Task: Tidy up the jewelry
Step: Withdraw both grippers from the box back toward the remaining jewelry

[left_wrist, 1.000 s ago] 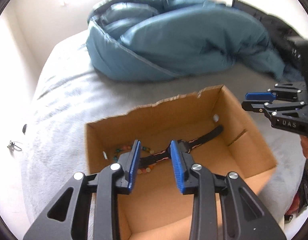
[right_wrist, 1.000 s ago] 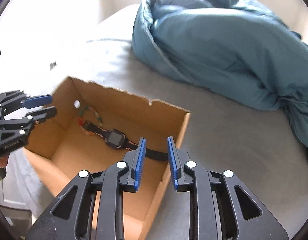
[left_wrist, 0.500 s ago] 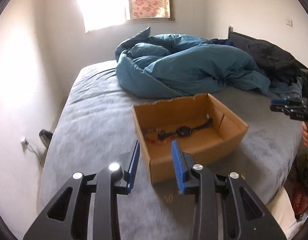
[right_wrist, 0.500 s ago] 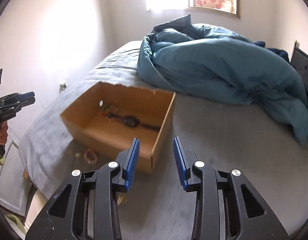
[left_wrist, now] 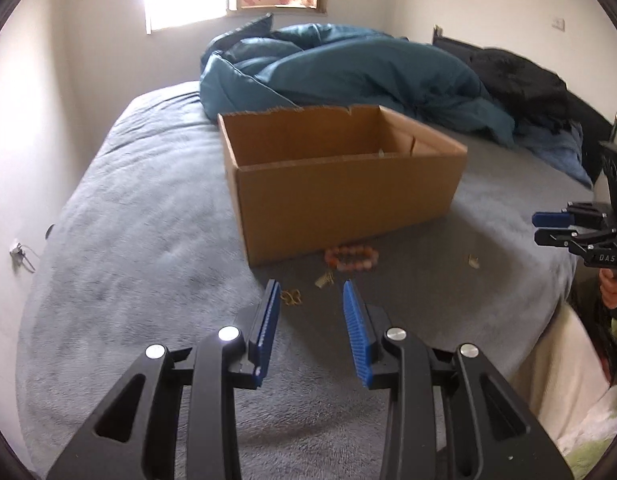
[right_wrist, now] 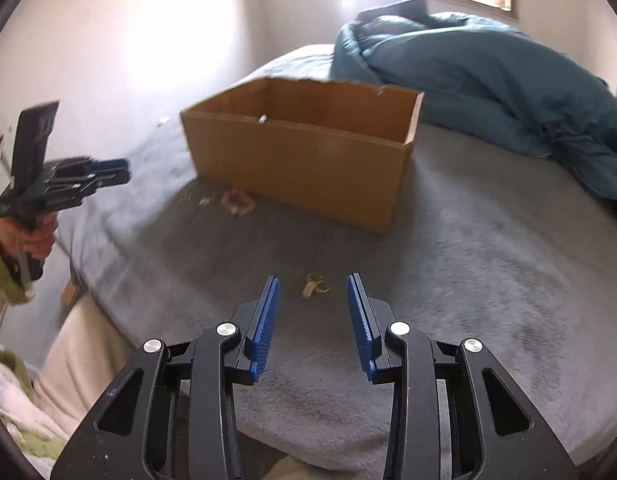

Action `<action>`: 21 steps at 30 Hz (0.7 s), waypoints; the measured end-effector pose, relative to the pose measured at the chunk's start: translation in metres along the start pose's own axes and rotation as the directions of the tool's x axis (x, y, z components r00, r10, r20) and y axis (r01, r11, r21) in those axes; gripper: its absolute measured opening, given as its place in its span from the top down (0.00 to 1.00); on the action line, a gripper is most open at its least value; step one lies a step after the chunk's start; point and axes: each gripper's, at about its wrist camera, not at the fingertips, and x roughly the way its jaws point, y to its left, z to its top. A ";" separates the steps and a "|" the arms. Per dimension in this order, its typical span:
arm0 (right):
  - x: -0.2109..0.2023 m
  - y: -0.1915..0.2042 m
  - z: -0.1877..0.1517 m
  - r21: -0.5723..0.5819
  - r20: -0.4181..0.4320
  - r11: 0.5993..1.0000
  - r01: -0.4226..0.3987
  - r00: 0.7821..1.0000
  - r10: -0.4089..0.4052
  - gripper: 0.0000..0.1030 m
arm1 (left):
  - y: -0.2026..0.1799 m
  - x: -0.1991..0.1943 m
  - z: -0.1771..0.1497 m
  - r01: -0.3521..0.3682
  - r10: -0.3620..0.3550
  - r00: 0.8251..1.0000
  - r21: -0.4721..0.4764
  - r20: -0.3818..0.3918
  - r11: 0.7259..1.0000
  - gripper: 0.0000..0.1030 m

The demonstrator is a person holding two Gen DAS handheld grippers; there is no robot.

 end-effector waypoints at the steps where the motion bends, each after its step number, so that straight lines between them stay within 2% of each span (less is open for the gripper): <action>1: 0.004 0.001 0.000 -0.008 -0.006 1.000 -0.005 1.000 0.005 0.67 | -0.002 0.007 -0.002 0.004 -0.004 1.000 0.014 -0.007 1.000 0.69; 10: 0.050 0.002 -0.004 -0.018 -0.087 0.997 -0.071 0.994 0.070 0.71 | 0.004 0.038 -0.008 0.034 -0.032 0.998 0.038 -0.047 0.999 0.69; 21: 0.068 0.000 -0.007 -0.037 -0.128 0.994 -0.099 0.987 0.094 0.74 | 0.014 0.073 -0.003 0.046 -0.037 0.994 0.093 -0.101 0.995 0.69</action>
